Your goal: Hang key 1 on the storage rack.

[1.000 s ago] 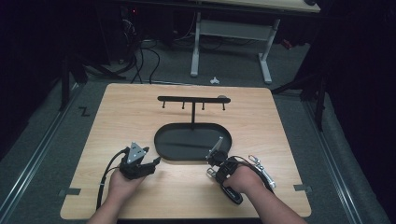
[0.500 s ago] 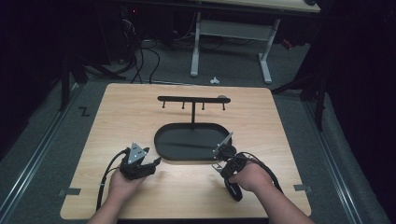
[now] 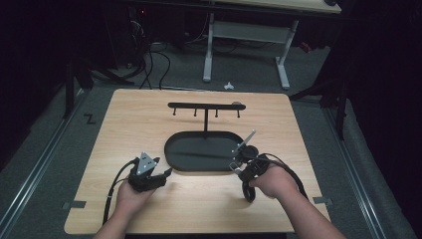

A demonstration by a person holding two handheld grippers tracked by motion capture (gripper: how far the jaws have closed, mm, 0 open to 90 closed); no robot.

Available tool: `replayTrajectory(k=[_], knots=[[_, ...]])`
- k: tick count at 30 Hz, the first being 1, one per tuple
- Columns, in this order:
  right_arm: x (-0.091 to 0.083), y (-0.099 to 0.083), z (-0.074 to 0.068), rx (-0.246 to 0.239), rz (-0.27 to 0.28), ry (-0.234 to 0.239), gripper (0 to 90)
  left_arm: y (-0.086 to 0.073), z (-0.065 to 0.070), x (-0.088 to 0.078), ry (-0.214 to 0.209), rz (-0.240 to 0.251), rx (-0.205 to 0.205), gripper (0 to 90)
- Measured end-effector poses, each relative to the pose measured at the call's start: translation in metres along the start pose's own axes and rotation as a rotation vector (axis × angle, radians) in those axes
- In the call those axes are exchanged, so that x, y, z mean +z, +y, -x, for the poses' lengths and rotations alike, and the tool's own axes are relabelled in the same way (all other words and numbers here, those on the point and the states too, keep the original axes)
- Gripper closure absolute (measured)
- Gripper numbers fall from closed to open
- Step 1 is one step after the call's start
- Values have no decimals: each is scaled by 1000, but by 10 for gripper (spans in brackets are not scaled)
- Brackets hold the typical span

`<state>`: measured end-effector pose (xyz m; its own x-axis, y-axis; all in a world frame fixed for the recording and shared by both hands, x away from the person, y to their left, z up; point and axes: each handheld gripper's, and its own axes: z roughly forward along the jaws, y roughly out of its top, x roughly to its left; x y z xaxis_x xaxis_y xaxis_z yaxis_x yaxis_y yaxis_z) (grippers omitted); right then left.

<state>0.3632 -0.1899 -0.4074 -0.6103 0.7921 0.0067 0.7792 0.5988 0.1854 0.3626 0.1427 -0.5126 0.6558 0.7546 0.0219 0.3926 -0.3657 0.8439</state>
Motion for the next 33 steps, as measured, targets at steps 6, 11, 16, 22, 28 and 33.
replayTrajectory(k=[6,11,16,22,28,33], knots=[[-12,9,-1,-6,34,-7,808,0,0,0,2,-1,-2,380],[-17,16,-1,-8,51,-7,808,0,0,0,4,1,-3,380],[-19,19,0,-3,65,-9,808,-1,-2,-2,6,0,-6,380],[-22,23,3,8,79,-6,808,-4,-3,-5,15,0,-13,379],[-28,27,7,25,98,-8,808,-7,-6,-9,22,-4,-22,379],[-34,34,8,32,117,-10,808,-8,-6,-10,24,-6,-23,379]])
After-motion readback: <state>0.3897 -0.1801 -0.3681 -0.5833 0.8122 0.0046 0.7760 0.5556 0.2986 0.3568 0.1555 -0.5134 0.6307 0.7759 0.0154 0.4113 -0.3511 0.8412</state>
